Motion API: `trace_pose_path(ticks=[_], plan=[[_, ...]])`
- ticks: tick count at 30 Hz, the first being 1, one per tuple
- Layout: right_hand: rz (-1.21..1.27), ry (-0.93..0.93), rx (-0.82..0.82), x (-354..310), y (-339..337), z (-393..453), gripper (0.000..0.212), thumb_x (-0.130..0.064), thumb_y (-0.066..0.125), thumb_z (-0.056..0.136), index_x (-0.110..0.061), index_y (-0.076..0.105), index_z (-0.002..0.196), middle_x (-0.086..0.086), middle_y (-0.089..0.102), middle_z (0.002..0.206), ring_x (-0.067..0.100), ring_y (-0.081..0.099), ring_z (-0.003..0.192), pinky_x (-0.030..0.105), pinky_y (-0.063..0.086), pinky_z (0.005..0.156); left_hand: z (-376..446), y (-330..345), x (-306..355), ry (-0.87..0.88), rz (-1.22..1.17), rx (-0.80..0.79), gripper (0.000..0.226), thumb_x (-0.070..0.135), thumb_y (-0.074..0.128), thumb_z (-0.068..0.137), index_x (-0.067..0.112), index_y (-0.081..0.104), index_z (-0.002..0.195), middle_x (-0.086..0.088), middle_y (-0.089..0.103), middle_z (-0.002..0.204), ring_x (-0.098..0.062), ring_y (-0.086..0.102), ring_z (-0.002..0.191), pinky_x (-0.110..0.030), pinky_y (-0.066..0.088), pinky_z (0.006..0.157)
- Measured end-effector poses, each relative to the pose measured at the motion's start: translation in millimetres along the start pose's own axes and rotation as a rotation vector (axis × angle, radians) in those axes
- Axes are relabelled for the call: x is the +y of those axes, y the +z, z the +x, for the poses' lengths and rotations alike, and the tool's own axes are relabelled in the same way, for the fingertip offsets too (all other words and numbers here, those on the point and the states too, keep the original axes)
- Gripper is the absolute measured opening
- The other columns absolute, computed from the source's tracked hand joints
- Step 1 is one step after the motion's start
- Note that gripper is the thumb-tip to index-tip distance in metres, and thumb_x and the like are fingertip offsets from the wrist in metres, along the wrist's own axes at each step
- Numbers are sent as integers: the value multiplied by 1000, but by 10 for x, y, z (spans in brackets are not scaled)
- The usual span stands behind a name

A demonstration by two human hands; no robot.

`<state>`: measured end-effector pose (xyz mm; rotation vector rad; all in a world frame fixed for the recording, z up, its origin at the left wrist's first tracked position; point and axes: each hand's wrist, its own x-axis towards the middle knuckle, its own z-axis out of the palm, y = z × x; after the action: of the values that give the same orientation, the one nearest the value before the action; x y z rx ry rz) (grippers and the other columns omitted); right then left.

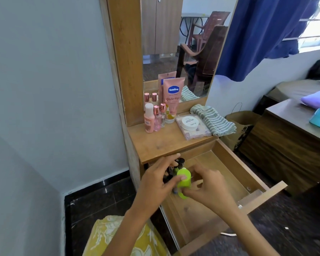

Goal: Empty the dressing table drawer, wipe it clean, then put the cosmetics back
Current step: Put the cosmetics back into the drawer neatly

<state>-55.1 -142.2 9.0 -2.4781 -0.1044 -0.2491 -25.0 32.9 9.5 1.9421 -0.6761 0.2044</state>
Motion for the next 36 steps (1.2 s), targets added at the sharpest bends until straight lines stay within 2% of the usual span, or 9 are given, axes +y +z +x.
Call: trace_pose_path(ticks=[6,14,19,22,25,27,29,33,36], plan=[[-54,144,-270,169,267,-94,30,-27,76,57,-22,63,84,-7,64,81,7,62,73,22,50,61,63,-224,-221,-78,146,231,22,27,60,90,23,63,111,13,64,103,3,58,97,-10,46,83],[-57,147,-297,163,464,-92,32,-19,73,70,-32,56,94,-10,60,92,12,61,89,29,52,72,151,-287,-355,-115,248,240,16,22,62,90,20,66,105,10,63,102,-2,58,97,-4,37,81],[-357,192,-353,149,305,-38,33,-20,70,77,-25,59,108,-5,65,101,15,64,90,34,55,77,260,-310,-364,-102,295,264,18,22,59,92,15,66,107,5,62,105,-9,58,97,-11,39,80],[-404,186,-228,47,102,61,23,-17,60,80,-29,63,99,-7,68,94,17,65,89,31,54,75,417,-335,-369,-84,394,301,25,21,56,93,12,62,116,-2,59,115,-14,54,108,-18,38,84],[-308,159,-48,-66,-23,159,16,-23,63,81,-31,65,94,-12,70,86,11,65,82,25,49,66,681,-380,-412,-56,504,359,36,15,55,94,10,54,129,-8,52,132,-22,47,120,-31,44,92],[-253,151,16,-128,-49,223,11,-26,67,81,-29,67,91,-14,69,82,8,64,78,23,44,62,888,-420,-469,-58,578,335,46,15,54,95,11,43,139,-11,40,145,-29,39,130,-43,40,100],[-203,133,77,-154,-43,280,9,-28,68,81,-29,68,89,-14,70,81,7,65,76,26,49,65,1074,-451,-522,-35,651,263,52,15,50,96,11,32,145,-12,28,152,-31,32,136,-43,34,105],[-185,113,114,-141,27,350,7,-29,67,83,-29,69,89,-15,71,83,6,65,78,28,52,68,1305,-462,-595,65,721,184,51,15,52,94,5,37,142,-17,36,147,-32,36,133,-42,35,105],[-171,108,114,-107,79,369,7,-33,65,83,-30,68,89,-16,71,82,6,65,78,29,52,68,1377,-499,-609,94,659,205,43,11,58,90,3,49,131,-18,50,130,-30,50,117,-33,46,91]])
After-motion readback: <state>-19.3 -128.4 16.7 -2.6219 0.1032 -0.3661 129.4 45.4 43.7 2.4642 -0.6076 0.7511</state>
